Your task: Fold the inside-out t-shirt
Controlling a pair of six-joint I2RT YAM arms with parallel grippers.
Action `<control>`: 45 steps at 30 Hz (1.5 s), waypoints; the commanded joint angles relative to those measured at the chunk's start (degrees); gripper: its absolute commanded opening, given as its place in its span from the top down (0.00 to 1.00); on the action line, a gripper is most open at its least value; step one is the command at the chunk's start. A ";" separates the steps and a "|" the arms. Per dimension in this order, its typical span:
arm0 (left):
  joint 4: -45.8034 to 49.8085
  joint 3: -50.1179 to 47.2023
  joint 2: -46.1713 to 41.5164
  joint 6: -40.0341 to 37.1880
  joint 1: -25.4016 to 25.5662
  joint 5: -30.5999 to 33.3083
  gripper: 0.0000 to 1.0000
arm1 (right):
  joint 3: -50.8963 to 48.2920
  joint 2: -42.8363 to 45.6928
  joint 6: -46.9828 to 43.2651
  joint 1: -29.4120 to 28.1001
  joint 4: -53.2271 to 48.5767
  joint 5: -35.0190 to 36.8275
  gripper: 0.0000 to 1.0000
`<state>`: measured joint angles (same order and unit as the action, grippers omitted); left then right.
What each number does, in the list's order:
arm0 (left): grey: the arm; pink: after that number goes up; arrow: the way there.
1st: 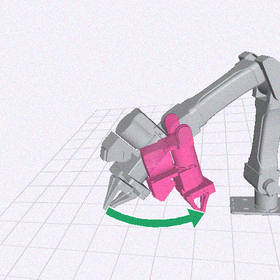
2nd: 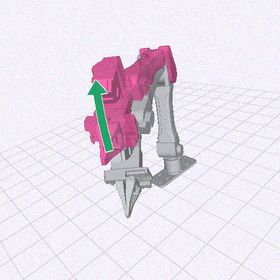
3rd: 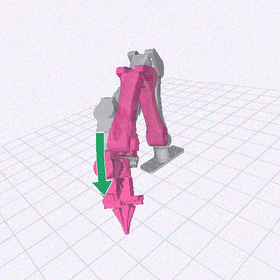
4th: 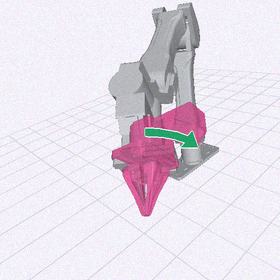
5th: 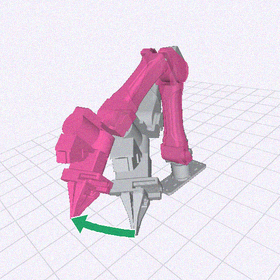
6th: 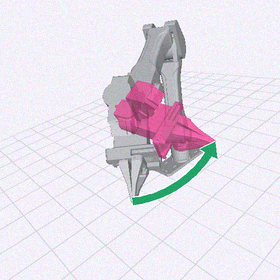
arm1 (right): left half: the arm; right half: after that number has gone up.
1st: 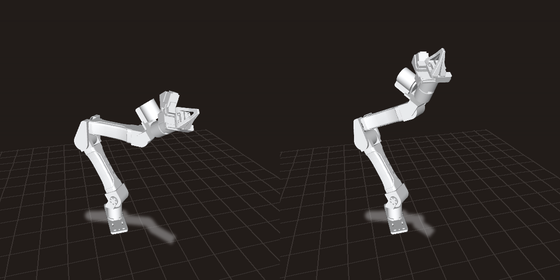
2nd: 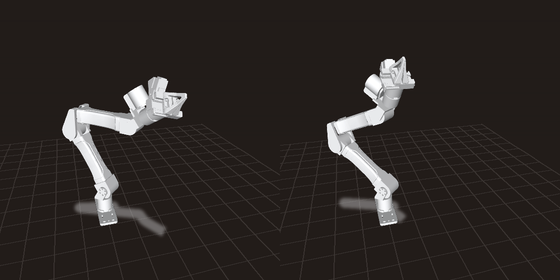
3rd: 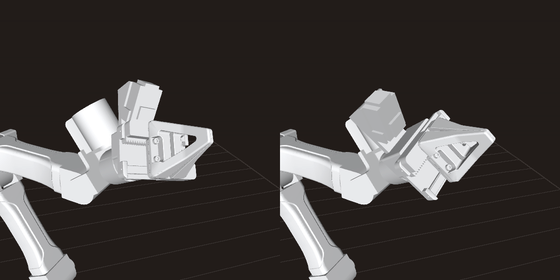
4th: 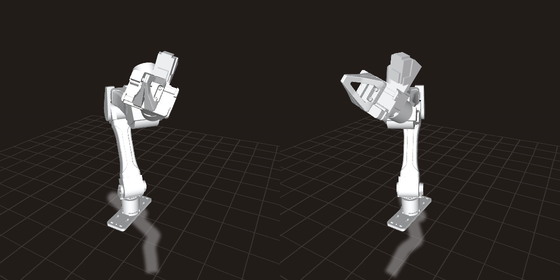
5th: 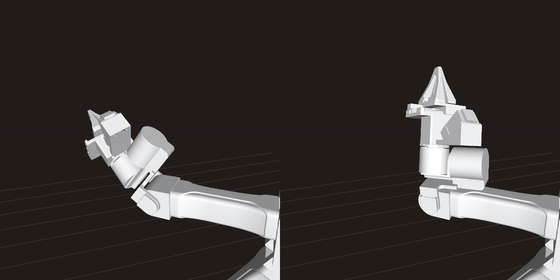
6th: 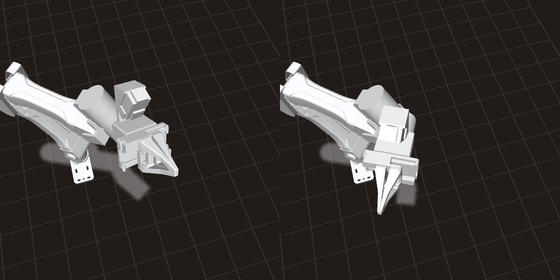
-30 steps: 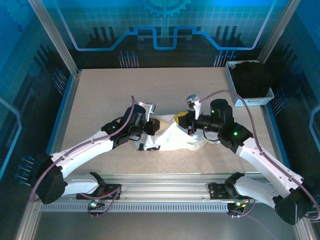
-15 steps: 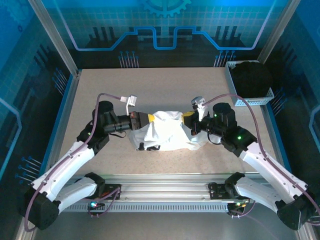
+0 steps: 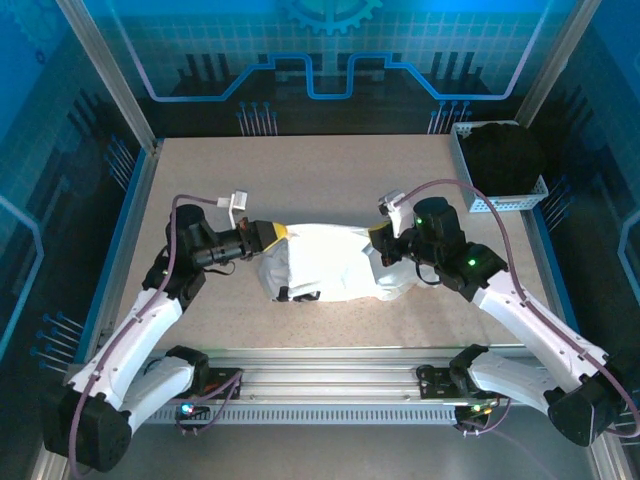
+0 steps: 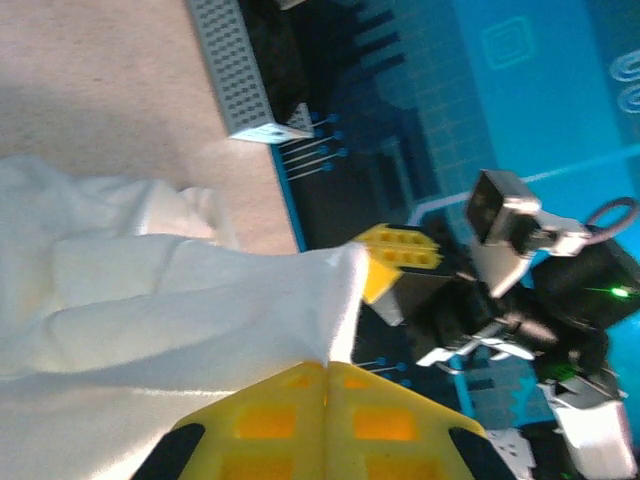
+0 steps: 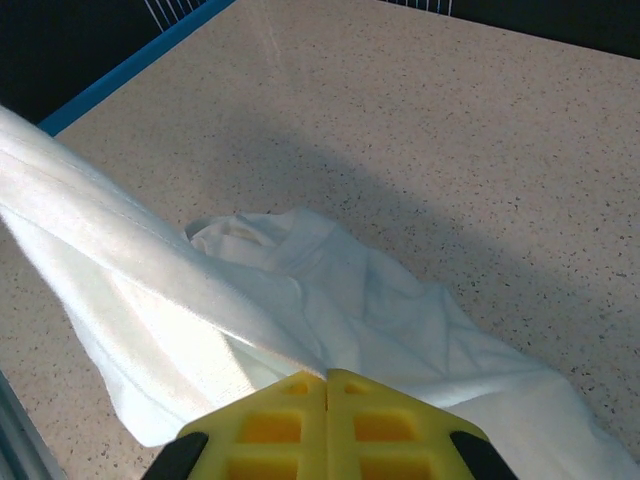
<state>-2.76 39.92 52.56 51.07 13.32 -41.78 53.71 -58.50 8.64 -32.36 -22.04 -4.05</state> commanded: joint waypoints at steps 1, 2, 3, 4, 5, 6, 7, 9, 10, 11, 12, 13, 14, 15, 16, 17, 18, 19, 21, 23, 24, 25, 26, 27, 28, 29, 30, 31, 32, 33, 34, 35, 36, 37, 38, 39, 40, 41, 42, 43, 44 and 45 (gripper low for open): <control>8.26 -0.83 -0.31 -5.59 -0.75 3.89 1.00 | 0.25 1.66 -2.45 -0.41 -0.99 -1.50 1.00; 7.79 -1.41 -0.11 -5.45 -0.80 3.76 1.00 | -0.46 1.80 -2.66 -0.51 -0.29 -2.66 1.00; 6.96 -2.12 0.23 -5.13 -0.68 3.21 1.00 | -1.06 1.81 -2.70 -0.50 0.33 -3.34 1.00; 6.13 -2.65 0.60 -4.72 -0.67 2.59 1.00 | -1.55 1.74 -2.54 -0.59 0.65 -3.35 1.00; 5.47 -3.19 1.02 -4.41 -0.54 1.88 1.00 | -2.00 1.51 -2.05 -0.60 0.88 -2.64 1.00; 5.49 -3.48 1.43 -4.40 -0.38 1.41 1.00 | -2.21 1.02 -1.17 -0.54 0.56 -0.98 1.00; 5.41 -3.77 1.66 -4.61 -0.15 1.27 1.00 | -2.07 0.21 -0.23 -0.53 -0.19 0.95 1.00; 4.74 -4.40 1.76 -4.57 0.92 1.18 1.00 | -0.85 -2.56 1.46 -0.51 -2.49 4.80 1.00; 4.10 -4.50 1.72 -4.34 1.50 1.30 1.00 | -0.25 -3.96 1.99 -0.51 -3.26 5.89 1.00; 3.10 -4.46 1.67 -3.93 2.27 1.35 1.00 | 0.54 -5.79 2.56 -0.50 -4.14 7.07 1.00; 2.15 -4.29 1.72 -3.38 3.09 1.56 1.00 | 1.57 -7.77 3.15 -0.51 -5.10 8.22 1.00; 1.38 -4.04 1.80 -2.98 3.80 1.85 1.00 | 2.76 -9.52 3.30 -0.53 -6.19 9.11 1.00; 0.87 -3.66 2.10 -2.70 4.44 2.17 1.00 | 4.39 -11.64 3.31 -0.60 -7.80 10.03 0.97; 0.83 -3.21 2.26 -2.48 4.88 2.54 1.00 | 5.81 -13.25 3.00 -0.76 -9.17 11.24 0.93; 0.82 -2.58 2.72 -2.22 5.29 2.95 1.00 | 7.36 -14.55 1.99 -1.22 -10.69 12.81 0.85; 0.96 -1.99 3.04 -2.08 5.64 3.15 1.00 | 8.39 -14.89 0.32 -2.15 -11.17 14.72 0.78; 1.15 -1.43 3.40 -2.03 5.93 3.20 1.00 | 8.55 -14.23 -2.25 -3.53 -10.59 16.36 0.70; 1.22 -0.96 3.56 -1.94 6.13 3.20 1.00 | 8.12 -13.04 -4.64 -5.06 -9.51 17.37 0.65; 1.68 -0.27 3.63 -1.99 6.41 3.43 1.00 | 5.88 -9.61 -9.77 -7.90 -5.02 16.54 0.57; 2.15 0.36 3.52 -1.85 6.45 3.64 1.00 | 2.30 -5.94 -14.01 -10.16 0.73 12.00 0.51; 2.40 0.57 3.54 -1.78 6.52 3.64 1.00 | 0.72 -4.76 -15.40 -11.10 3.27 9.91 0.48; 2.40 0.74 3.45 -1.58 6.59 3.52 1.00 | -0.78 -3.99 -17.26 -12.18 5.73 6.73 0.45; 2.41 0.83 3.43 -1.50 6.63 3.46 1.00 | -2.04 -3.80 -18.75 -13.57 8.11 5.08 0.36; 2.51 0.94 3.31 -1.34 6.63 3.37 1.00 | -2.77 -4.22 -19.90 -14.82 10.09 4.70 0.32; 2.68 1.17 3.19 -1.29 6.63 3.23 1.00 | -3.00 -5.17 -20.97 -15.95 11.54 4.59 0.29; 2.87 1.30 3.08 -1.31 6.63 3.18 1.00 | -2.71 -6.50 -21.97 -16.90 12.54 4.45 0.27; 3.11 1.45 2.87 -1.30 6.63 3.20 1.00 | -2.42 -7.64 -22.66 -17.55 13.51 4.36 0.26; 3.28 1.45 2.69 -1.28 6.63 3.20 1.00 | -2.45 -8.70 -23.41 -18.13 15.31 4.57 0.25; 3.35 1.44 2.44 -1.32 6.63 3.20 1.00 | -2.71 -9.60 -23.97 -18.43 17.38 4.33 0.25; 3.49 1.41 2.32 -1.25 6.63 3.15 1.00 | -2.95 -10.23 -23.96 -18.58 19.27 4.55 0.25; 3.60 1.51 2.12 -1.45 6.63 3.11 1.00 | -3.00 -10.98 -23.89 -18.45 21.11 4.98 0.25; 3.92 1.44 1.95 -1.50 6.63 3.19 1.00 | -2.92 -11.74 -24.18 -18.25 22.15 4.85 0.25; 3.95 1.43 1.85 -1.54 6.63 3.20 1.00 | -2.63 -12.50 -24.31 -18.01 22.73 4.77 0.25; 3.98 1.31 1.76 -1.52 6.67 3.07 1.00 | -2.03 -13.41 -24.46 -17.61 22.79 4.75 0.25; 3.96 1.31 1.77 -1.52 6.63 3.03 1.00 | -1.57 -14.22 -24.68 -17.08 22.58 4.29 0.25; 3.95 1.31 1.72 -1.57 6.67 2.94 1.00 | -1.40 -14.73 -24.66 -16.42 22.63 4.06 0.26; 3.95 1.30 1.69 -1.66 6.64 2.86 1.00 | -1.42 -15.09 -24.48 -15.67 23.00 3.87 0.26; 3.97 1.14 1.68 -1.73 6.63 2.84 1.00 | -1.48 -15.24 -24.17 -14.79 23.07 2.60 0.26; 3.99 1.21 1.59 -1.84 6.68 2.78 1.00 | -1.51 -15.45 -24.01 -14.03 23.09 1.03 0.27; 3.91 1.18 1.59 -1.85 6.65 2.69 1.00 | -1.42 -15.70 -23.75 -13.21 23.01 -1.04 0.27; 3.88 1.14 1.61 -1.85 6.66 2.60 1.00 | -1.27 -16.12 -23.50 -12.43 23.00 -3.09 0.27; 3.74 1.10 1.73 -2.01 6.68 2.58 1.00 | -1.01 -16.59 -23.29 -11.70 22.78 -5.13 0.28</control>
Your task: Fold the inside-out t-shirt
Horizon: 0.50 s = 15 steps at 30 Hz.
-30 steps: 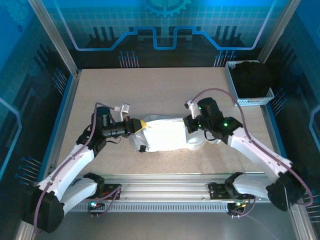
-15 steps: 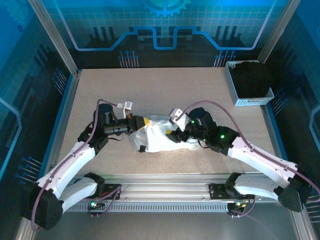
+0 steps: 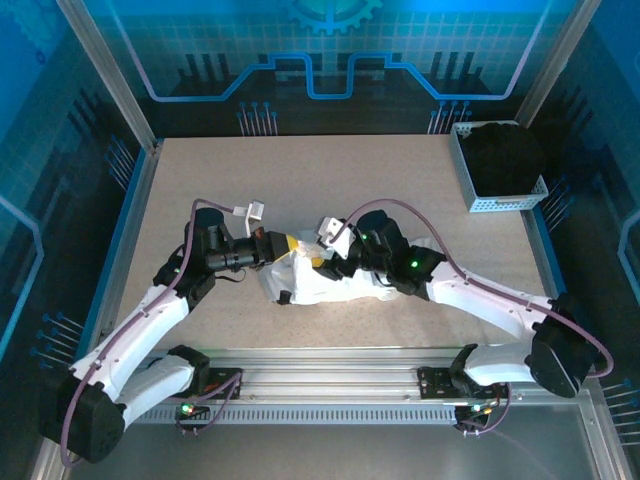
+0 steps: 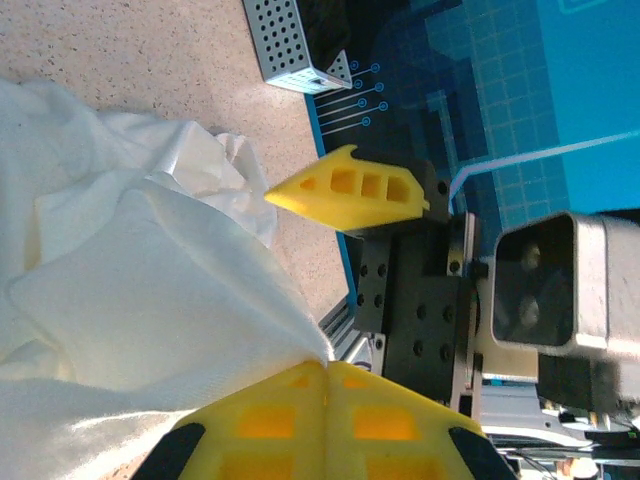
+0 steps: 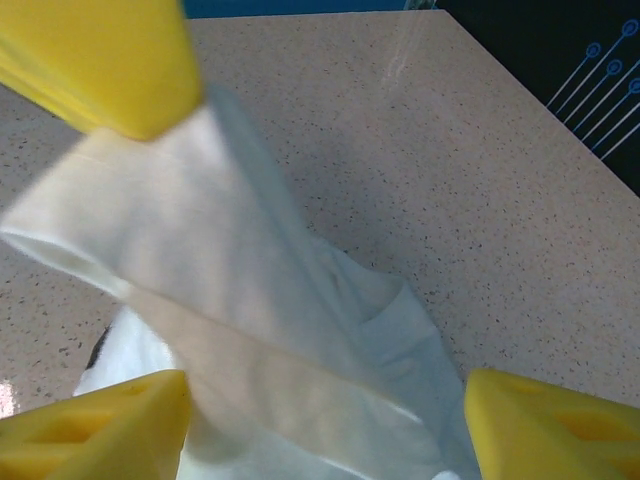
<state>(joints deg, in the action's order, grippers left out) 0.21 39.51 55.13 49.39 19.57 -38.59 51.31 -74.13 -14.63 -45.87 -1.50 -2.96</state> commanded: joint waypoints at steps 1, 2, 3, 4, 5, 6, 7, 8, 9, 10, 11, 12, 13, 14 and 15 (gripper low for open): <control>0.84 1.52 -0.91 -0.36 0.41 -0.65 1.00 | 1.74 -1.57 0.20 2.54 2.06 -8.82 0.30; 0.79 1.42 -0.91 -0.51 0.43 -0.70 1.00 | 2.10 -2.31 0.39 3.26 1.83 -11.33 0.34; 0.86 1.45 -0.93 -0.52 0.41 -0.70 1.00 | 2.57 -2.90 0.48 3.68 1.57 -12.92 0.37; 0.89 1.41 -0.99 -0.55 0.38 -0.70 1.00 | 3.10 -3.64 0.53 3.84 1.42 -14.24 0.41; 0.85 1.29 -1.02 -0.68 0.40 -0.74 1.00 | 3.56 -4.22 0.48 4.05 1.38 -15.52 0.45; 1.01 1.36 -1.07 -0.73 0.43 -0.72 1.00 | 3.92 -4.66 0.65 4.21 1.51 -16.43 0.50; 1.04 1.34 -1.08 -0.92 0.39 -0.61 1.00 | 4.26 -4.97 0.81 4.52 1.74 -17.41 0.53; 1.26 1.27 -1.06 -0.96 0.38 -0.56 1.00 | 4.64 -5.35 0.92 4.75 1.92 -18.62 0.59; 1.37 1.27 -1.02 -1.20 0.38 -0.45 1.00 | 4.84 -5.46 1.08 4.90 1.91 -19.16 0.63; 1.47 1.21 -1.08 -1.35 0.38 -0.28 1.00 | 5.18 -5.63 1.10 5.13 1.77 -19.88 0.69; 1.71 1.27 -1.08 -1.63 0.38 0.03 1.00 | 5.25 -5.50 1.11 5.26 1.61 -20.28 0.76; 2.16 1.27 -1.08 -2.00 0.38 0.53 1.00 | 5.29 -5.33 1.12 5.35 1.44 -20.54 0.82; 2.77 1.33 -1.21 -2.63 0.38 1.38 1.00 | 5.16 -4.93 1.11 5.53 1.07 -20.67 0.89; 3.33 1.39 -1.36 -3.47 0.38 2.57 1.00 | 4.79 -4.41 1.10 5.64 0.82 -20.68 0.94; 3.82 1.45 -1.64 -4.41 0.38 3.56 1.00 | 4.34 -3.80 1.10 5.71 0.66 -20.64 0.98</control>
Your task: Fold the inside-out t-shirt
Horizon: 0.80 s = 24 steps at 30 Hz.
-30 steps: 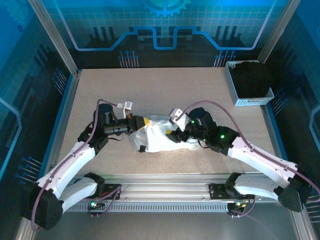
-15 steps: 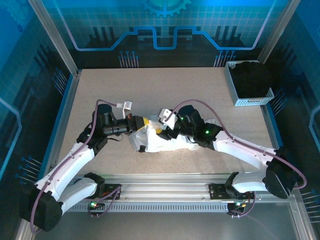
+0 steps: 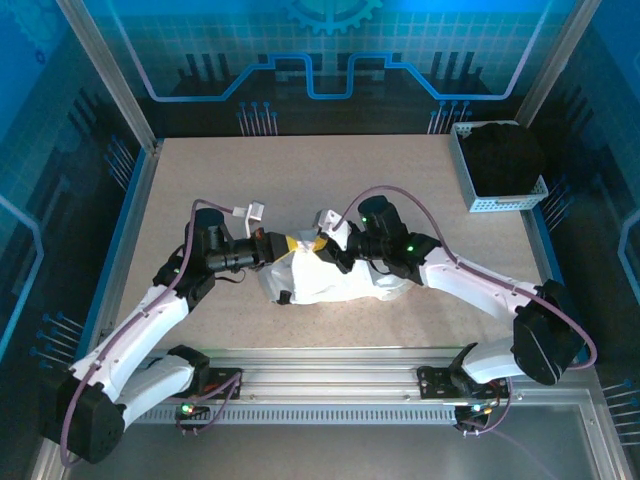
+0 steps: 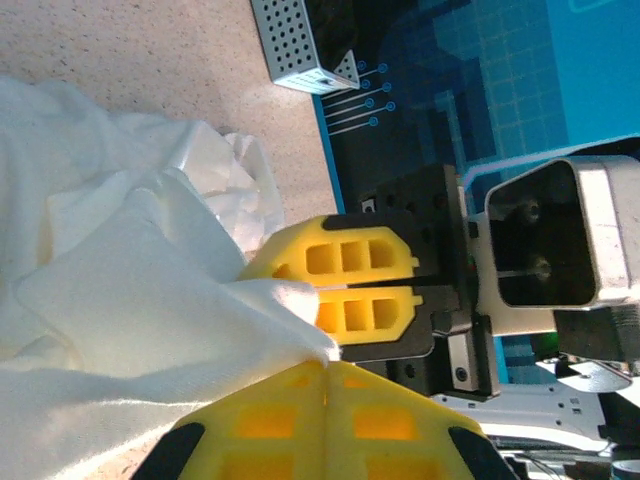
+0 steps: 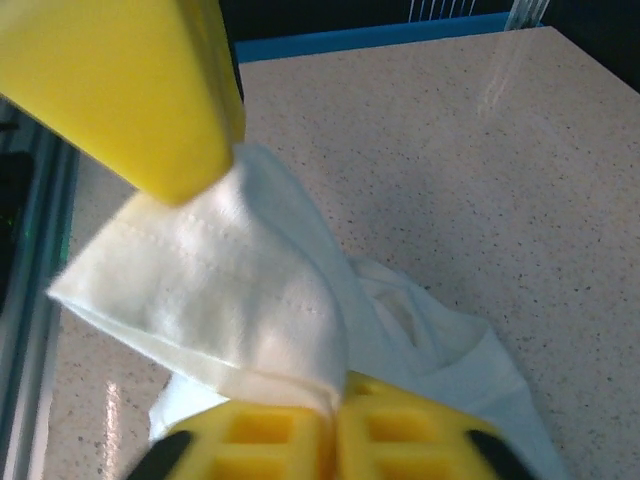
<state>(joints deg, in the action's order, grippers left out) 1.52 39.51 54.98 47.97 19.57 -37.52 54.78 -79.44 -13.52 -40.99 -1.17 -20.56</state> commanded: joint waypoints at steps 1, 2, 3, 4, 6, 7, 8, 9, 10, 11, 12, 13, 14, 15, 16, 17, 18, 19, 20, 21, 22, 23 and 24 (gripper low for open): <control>2.90 1.49 -1.91 -4.36 0.38 3.86 1.00 | 0.28 2.17 -0.06 1.00 0.17 -3.09 1.00; 3.35 1.47 -2.42 -6.04 0.34 5.38 0.95 | -0.16 2.77 -0.10 1.08 -0.25 -3.08 1.00; 3.33 1.22 -2.94 -7.99 0.39 6.55 0.86 | -0.55 3.31 -0.04 1.27 -0.56 -3.36 1.00; 3.63 0.93 -3.70 -10.44 0.46 8.06 0.79 | -0.81 3.87 0.03 1.52 -1.03 -3.89 1.00; 5.04 0.86 -5.81 -16.13 0.55 11.92 0.68 | -1.00 4.83 0.37 2.27 -2.00 -5.28 1.00; 5.52 0.57 -7.36 -19.34 0.89 14.63 0.62 | -1.00 5.32 0.62 2.78 -2.72 -6.14 1.00; 5.30 0.21 -9.06 -22.93 1.43 17.70 0.59 | -1.01 5.74 0.68 3.24 -3.40 -7.02 1.00; 4.44 -0.39 -10.65 -25.91 2.14 20.11 0.57 | -0.87 6.11 0.84 3.73 -4.02 -7.85 1.00; 2.41 -1.32 -12.35 -29.08 3.05 22.19 0.55 | -0.70 6.38 0.86 4.29 -4.94 -8.79 1.00; -0.34 -2.41 -13.85 -32.74 3.80 22.34 0.53 | -0.36 6.61 0.79 4.83 -5.96 -9.76 1.00; -3.41 -3.47 -14.97 -35.57 4.28 21.44 0.52 | 0.05 6.59 0.85 5.19 -6.75 -10.53 1.00; -7.67 -5.08 -15.98 -38.20 5.03 20.44 0.51 | 0.63 6.50 0.94 5.75 -7.81 -11.51 1.00; -11.56 -6.42 -16.72 -41.57 6.01 18.98 0.50 | 1.44 6.07 1.43 6.29 -8.92 -12.12 1.00; -14.19 -7.23 -17.15 -44.86 7.05 18.13 0.47 | 2.34 5.72 1.92 6.71 -9.91 -12.43 1.00; -16.07 -7.77 -17.27 -49.21 8.27 17.34 0.44 | 3.53 5.02 2.40 7.10 -11.46 -12.86 1.00; -16.70 -7.95 -17.08 -53.87 9.38 17.04 0.41 | 4.40 4.54 2.65 7.35 -13.00 -13.40 1.00; -16.53 -7.75 -16.56 -59.17 10.52 17.33 0.38 | 5.30 4.02 2.94 7.69 -13.91 -14.35 1.00; -15.44 -7.25 -15.75 -64.57 11.52 17.27 0.36 | 5.91 3.77 3.27 7.89 -14.60 -15.17 1.00; -14.59 -6.72 -14.81 -69.22 12.03 17.01 0.34 | 6.33 3.52 3.47 7.98 -15.12 -15.77 1.00; -13.06 -5.95 -13.41 -74.40 12.56 16.41 0.32 | 6.69 3.41 3.65 8.11 -15.53 -16.26 1.00; -10.48 -4.92 -12.00 -79.97 12.92 14.62 0.30 | 6.95 3.28 3.67 8.20 -15.98 -16.38 1.00; -8.69 -4.13 -10.91 -84.45 13.37 13.75 0.28 | 7.15 3.30 3.55 8.21 -16.43 -16.35 1.00; -7.31 -3.28 -9.57 -88.34 13.92 13.70 0.27 | 7.33 3.28 3.30 8.21 -16.90 -16.19 1.00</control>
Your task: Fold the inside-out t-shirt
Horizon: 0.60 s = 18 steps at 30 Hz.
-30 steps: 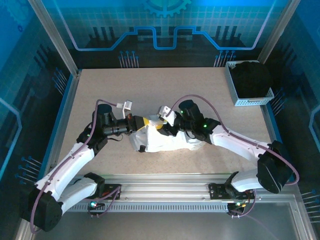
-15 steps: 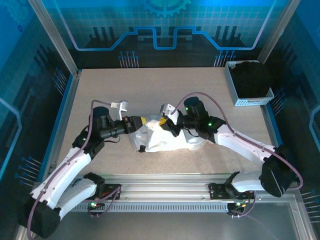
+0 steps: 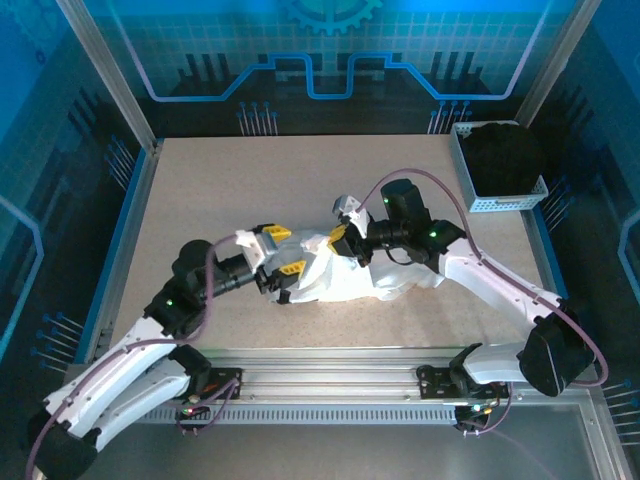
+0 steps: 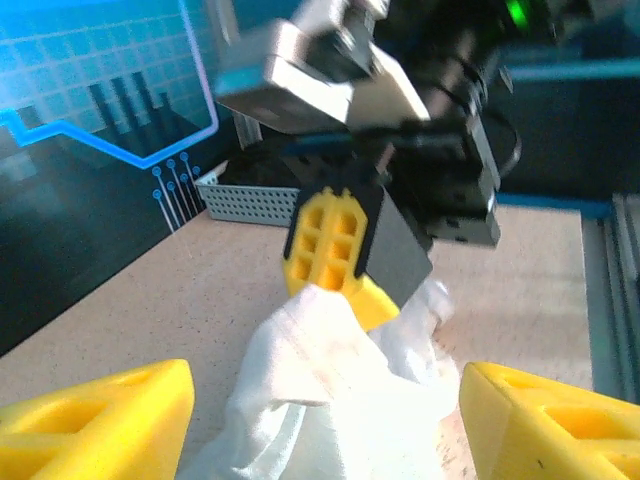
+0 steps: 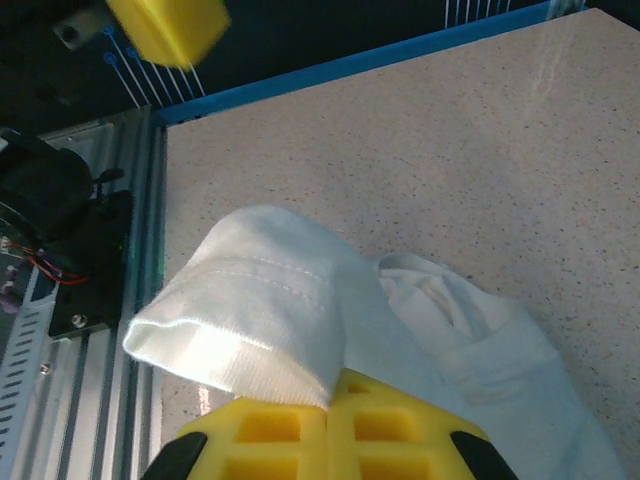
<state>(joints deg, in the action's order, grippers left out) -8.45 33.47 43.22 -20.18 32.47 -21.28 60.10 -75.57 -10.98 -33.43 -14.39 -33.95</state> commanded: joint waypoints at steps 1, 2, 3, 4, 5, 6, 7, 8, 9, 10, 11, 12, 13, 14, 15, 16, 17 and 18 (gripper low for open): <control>3.67 3.65 3.36 -22.85 1.48 -1.83 0.26 | 2.04 -0.46 0.62 0.67 -4.09 -2.61 1.00; 4.85 4.58 4.53 -25.01 1.87 -1.15 0.26 | 2.10 -0.39 0.57 0.64 -4.36 -2.52 1.00; 5.58 5.54 5.74 -26.94 2.30 -0.36 0.25 | 2.18 -0.28 0.48 0.65 -4.50 -2.52 1.00; 6.37 6.47 6.96 -28.65 2.71 0.40 0.25 | 2.21 -0.25 0.50 0.65 -4.67 -2.46 1.00; 6.62 7.17 7.94 -30.12 3.21 1.38 0.25 | 2.22 -0.28 0.52 0.65 -4.76 -2.60 1.00; 6.38 7.65 9.05 -31.33 3.83 2.76 0.25 | 2.24 -0.41 0.52 0.65 -4.75 -2.77 1.00; 5.72 7.99 9.95 -32.30 4.36 3.81 0.25 | 2.19 -0.51 0.61 0.63 -4.63 -2.78 1.00; 4.72 8.12 10.72 -32.70 4.68 4.23 0.25 | 2.22 -0.54 0.61 0.65 -4.58 -2.86 1.00; 4.09 8.36 11.55 -32.99 4.82 4.31 0.26 | 2.23 -0.63 0.62 0.65 -4.49 -3.00 1.00; 3.95 8.86 12.33 -33.09 4.86 4.35 0.27 | 2.27 -0.76 0.70 0.63 -4.50 -3.13 1.00; 4.28 9.35 13.09 -33.33 4.92 4.76 0.29 | 2.23 -0.71 0.70 0.65 -4.50 -3.14 1.00; 4.69 9.88 13.86 -33.51 5.03 5.08 0.33 | 2.32 -0.64 0.70 0.65 -4.50 -3.16 1.00; 4.97 10.37 14.43 -33.68 5.06 5.36 0.37 | 2.40 -0.63 0.70 0.65 -4.55 -3.09 1.00; 5.06 10.68 14.73 -33.61 5.02 5.41 0.40 | 2.47 -0.56 0.63 0.65 -4.66 -2.92 1.00; 4.64 10.82 14.86 -32.97 5.02 5.41 0.45 | 2.50 -0.59 0.54 0.65 -4.83 -2.74 1.00; 4.51 10.93 14.85 -32.50 5.04 5.29 0.49 | 2.49 -0.54 0.36 0.65 -4.92 -2.54 1.00; 4.37 10.92 14.87 -32.09 5.05 5.29 0.52 | 2.41 -0.46 0.33 0.65 -4.95 -2.51 1.00; 4.21 11.13 14.95 -31.56 5.04 5.28 0.56 | 2.35 -0.47 0.26 0.65 -4.81 -2.44 1.00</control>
<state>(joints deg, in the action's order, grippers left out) -3.42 42.30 58.19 -51.13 37.04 -16.19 60.66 -75.77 -10.94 -33.32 -17.65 -35.18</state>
